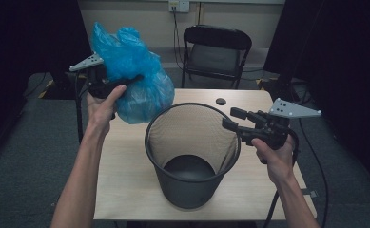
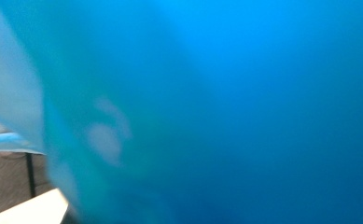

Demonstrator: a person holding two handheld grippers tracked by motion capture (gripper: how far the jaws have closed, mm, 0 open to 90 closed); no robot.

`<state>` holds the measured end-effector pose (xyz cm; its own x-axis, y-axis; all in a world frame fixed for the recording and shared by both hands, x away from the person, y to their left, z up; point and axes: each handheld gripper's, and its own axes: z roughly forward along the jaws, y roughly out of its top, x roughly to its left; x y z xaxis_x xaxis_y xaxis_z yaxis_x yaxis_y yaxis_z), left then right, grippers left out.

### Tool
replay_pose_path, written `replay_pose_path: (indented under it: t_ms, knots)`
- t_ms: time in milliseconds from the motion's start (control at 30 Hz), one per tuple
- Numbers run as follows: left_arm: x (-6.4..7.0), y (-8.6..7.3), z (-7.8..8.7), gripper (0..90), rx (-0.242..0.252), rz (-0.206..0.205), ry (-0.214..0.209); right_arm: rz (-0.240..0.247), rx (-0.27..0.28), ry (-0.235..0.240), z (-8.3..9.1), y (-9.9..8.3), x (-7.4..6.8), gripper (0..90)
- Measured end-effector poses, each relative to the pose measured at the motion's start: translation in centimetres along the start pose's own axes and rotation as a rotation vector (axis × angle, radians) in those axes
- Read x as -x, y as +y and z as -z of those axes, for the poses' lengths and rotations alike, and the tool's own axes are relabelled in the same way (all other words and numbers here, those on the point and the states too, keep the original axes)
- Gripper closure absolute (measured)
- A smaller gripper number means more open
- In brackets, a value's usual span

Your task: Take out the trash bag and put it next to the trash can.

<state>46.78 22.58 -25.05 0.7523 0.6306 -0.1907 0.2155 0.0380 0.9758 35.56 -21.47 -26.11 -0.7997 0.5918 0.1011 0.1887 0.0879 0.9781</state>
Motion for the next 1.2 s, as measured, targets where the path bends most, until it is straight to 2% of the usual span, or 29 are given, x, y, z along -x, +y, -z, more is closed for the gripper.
replay_pose_path:
  t_ms: [100, 200, 333, 467, 533, 567, 600, 700, 900, 1000, 1067, 1200]
  knots:
    - [-0.2, -0.6, 0.0, 84.2, -0.008, -0.006, 0.006, -0.011, -0.005, -0.031, 0.4, -0.5, 0.6, 49.0]
    - [-0.5, -1.6, 0.0, 84.2, -0.025, 0.006, 0.022, -0.031, 0.002, -0.049, 0.8, -1.0, 1.2, 48.3]
    - [-1.2, -3.5, -0.2, 84.2, -0.066, 0.024, 0.05, -0.06, -0.011, -0.075, 1.5, -1.7, 1.9, 43.8]
    - [-1.9, -4.5, -0.1, 84.1, -0.073, 0.046, 0.062, -0.087, -0.011, -0.104, 2.3, -2.4, 2.6, 39.3]
    - [-2.5, -5.5, 0.0, 84.2, -0.075, 0.092, 0.08, -0.098, -0.01, -0.119, 2.7, -2.7, 3.0, 35.8]
    - [-2.5, -5.5, 0.0, 84.1, -0.075, 0.092, 0.08, -0.1, -0.009, -0.124, 2.9, -2.9, 3.1, 35.2]
    - [-3.0, -6.3, -0.1, 84.1, -0.105, 0.084, 0.103, -0.103, -0.011, -0.126, 3.0, -3.1, 3.3, 36.2]
    - [-3.3, -7.5, -0.3, 84.1, -0.14, 0.09, 0.111, -0.111, -0.015, -0.132, 3.2, -3.9, 3.6, 32.9]
    - [-3.7, -9.3, -0.7, 84.1, -0.177, 0.099, 0.127, -0.142, -0.047, -0.169, 3.7, -5.7, 4.4, 26.8]
    - [-4.2, -11.0, -0.2, 84.0, -0.201, 0.118, 0.133, -0.155, -0.06, -0.176, 3.9, -6.6, 4.6, 25.7]
    - [-4.3, -12.0, 0.0, 84.1, -0.227, 0.111, 0.134, -0.167, -0.079, -0.184, 3.8, -7.4, 4.8, 23.6]
    - [-4.7, -14.1, 0.2, 84.0, -0.259, 0.129, 0.144, -0.195, -0.111, -0.189, 3.5, -9.4, 5.2, 22.3]
